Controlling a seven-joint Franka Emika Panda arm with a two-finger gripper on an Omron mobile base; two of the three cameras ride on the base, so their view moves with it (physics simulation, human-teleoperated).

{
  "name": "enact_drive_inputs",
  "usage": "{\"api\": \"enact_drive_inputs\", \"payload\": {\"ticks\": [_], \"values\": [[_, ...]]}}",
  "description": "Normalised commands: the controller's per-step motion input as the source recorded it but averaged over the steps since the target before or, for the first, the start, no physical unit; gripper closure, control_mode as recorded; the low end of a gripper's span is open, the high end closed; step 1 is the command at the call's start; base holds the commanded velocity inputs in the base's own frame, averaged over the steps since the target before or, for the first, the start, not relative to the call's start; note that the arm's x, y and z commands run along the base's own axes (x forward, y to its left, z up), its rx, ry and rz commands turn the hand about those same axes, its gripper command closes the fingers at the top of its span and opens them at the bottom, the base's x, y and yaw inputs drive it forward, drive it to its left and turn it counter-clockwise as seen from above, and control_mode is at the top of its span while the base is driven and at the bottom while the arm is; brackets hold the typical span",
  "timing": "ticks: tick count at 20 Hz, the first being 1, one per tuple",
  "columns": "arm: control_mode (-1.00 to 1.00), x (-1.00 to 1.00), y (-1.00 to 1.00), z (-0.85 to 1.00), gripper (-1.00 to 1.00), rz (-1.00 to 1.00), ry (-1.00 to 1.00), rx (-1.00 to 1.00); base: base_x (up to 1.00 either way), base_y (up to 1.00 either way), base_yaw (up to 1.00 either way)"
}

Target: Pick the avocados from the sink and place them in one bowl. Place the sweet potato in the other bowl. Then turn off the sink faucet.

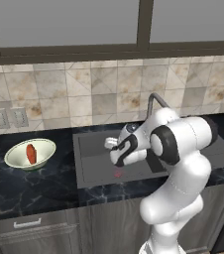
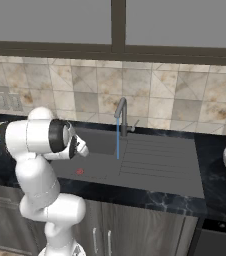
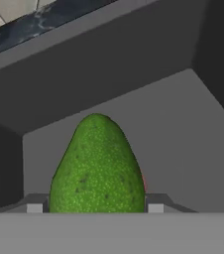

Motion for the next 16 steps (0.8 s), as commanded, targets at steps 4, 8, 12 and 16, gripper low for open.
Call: {"api": "enact_drive_inputs", "payload": {"ticks": [4,8,12,16], "values": [[-1.00,-0.26,0.00,1.00,1.00,-0.25,0.01,0.00,0.00,0.00,0.00],[-1.00,-0.53,0.03,1.00,1.00,-0.23,0.01,0.00,0.00,0.00,0.00],[-1.00,-0.75,0.01,0.92,1.00,-0.16,0.04,0.01,0.00,0.00,0.00],[-1.00,-0.64,-0.04,0.94,1.00,-0.11,0.16,0.07,0.00,0.00,0.00]]}}
